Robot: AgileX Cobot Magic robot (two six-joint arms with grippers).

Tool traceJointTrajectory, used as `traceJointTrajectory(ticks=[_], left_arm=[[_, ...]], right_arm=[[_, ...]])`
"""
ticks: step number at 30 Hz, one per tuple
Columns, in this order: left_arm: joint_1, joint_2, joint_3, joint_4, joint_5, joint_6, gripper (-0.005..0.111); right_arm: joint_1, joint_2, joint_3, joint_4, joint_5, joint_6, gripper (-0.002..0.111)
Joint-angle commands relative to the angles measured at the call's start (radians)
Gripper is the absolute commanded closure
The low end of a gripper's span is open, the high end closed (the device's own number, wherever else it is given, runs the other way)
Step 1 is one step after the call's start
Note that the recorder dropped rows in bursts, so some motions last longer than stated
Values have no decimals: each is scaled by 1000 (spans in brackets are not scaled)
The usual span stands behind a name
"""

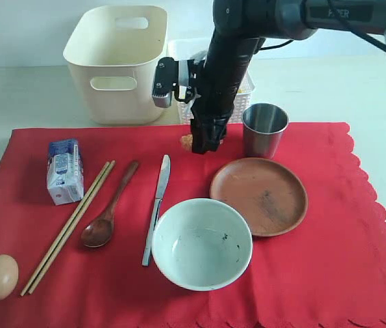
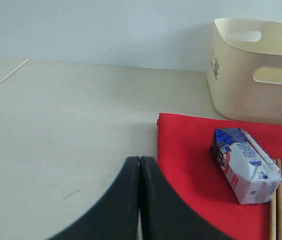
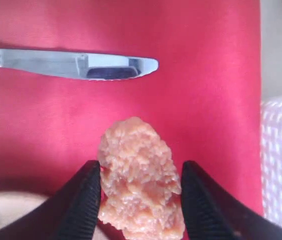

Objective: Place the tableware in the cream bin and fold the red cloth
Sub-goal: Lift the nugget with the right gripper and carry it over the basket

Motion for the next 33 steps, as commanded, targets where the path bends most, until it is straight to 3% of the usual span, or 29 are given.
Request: traceJointTrajectory(ticks=[1, 27, 31, 33], left_arm=[[0, -6, 2, -1, -2, 0, 107], [0, -6, 2, -1, -2, 0, 107], [0, -6, 2, -1, -2, 0, 107], [0, -6, 2, -1, -2, 0, 107]], right_arm=[[-4, -40, -4, 19, 43, 45, 108], [37, -204, -4, 68, 85, 418, 108], [37, -244, -4, 50, 61, 586, 108], [37, -257, -4, 37, 36, 783, 108]])
